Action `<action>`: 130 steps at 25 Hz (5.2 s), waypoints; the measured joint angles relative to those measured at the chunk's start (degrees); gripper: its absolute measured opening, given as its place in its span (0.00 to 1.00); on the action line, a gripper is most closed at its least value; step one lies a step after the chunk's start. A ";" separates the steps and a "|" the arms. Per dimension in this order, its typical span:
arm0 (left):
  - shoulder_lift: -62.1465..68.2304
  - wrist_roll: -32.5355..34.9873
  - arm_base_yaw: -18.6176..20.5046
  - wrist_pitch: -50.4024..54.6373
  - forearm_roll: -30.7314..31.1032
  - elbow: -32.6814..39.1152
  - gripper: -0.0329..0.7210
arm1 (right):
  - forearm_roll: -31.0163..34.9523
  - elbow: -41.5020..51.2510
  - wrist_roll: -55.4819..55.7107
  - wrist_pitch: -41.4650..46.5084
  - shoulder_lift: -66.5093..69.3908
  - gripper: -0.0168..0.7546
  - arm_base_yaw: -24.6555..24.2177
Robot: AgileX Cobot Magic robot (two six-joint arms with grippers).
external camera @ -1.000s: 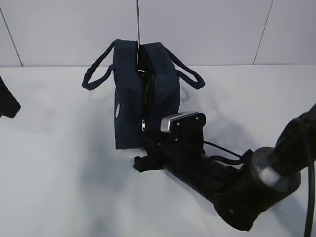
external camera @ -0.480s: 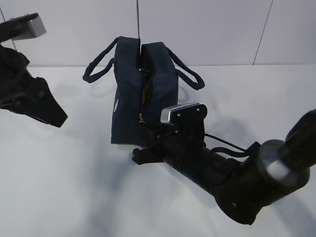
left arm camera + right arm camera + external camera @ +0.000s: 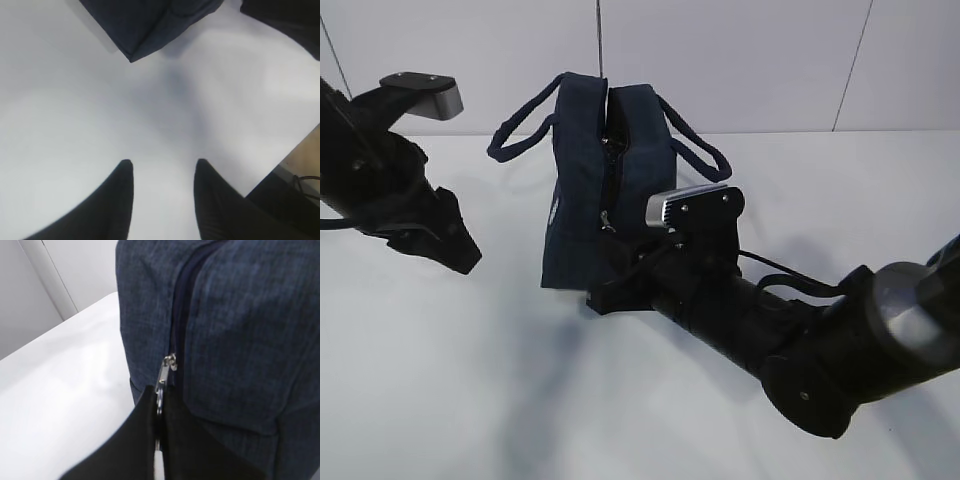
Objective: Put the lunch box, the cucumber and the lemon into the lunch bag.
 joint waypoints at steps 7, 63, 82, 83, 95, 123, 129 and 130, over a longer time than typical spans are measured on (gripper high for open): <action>3.24 0.81 0.00 -3.80 0.26 0.00 0.42 | 0.00 0.09 -1.48 3.43 -3.50 0.02 0.00; 2.81 1.50 -4.82 -11.50 -2.42 0.00 0.37 | 6.85 -10.98 -12.10 22.03 -10.16 0.02 0.00; -1.67 4.79 -4.82 -14.13 -3.86 9.44 0.36 | 7.39 -14.03 -14.02 25.81 -10.70 0.02 0.00; -1.90 6.20 -4.82 -17.56 -4.27 10.82 0.36 | 7.39 -14.03 -14.02 25.81 -10.70 0.02 0.00; -0.17 14.86 -8.57 -40.19 -13.32 16.78 0.36 | 7.87 -14.03 -14.11 25.94 -10.70 0.02 0.00; -3.17 6.78 -9.44 -0.14 -2.64 14.02 0.26 | 7.96 -14.16 -14.72 30.07 -10.87 0.02 0.00; -12.13 3.20 -9.44 3.46 -1.88 14.27 0.26 | 9.30 -14.16 -14.72 30.21 -10.87 0.02 0.00; -14.63 2.80 -9.44 2.26 -1.88 15.06 0.26 | 9.55 -14.16 -14.72 30.21 -10.87 0.02 0.00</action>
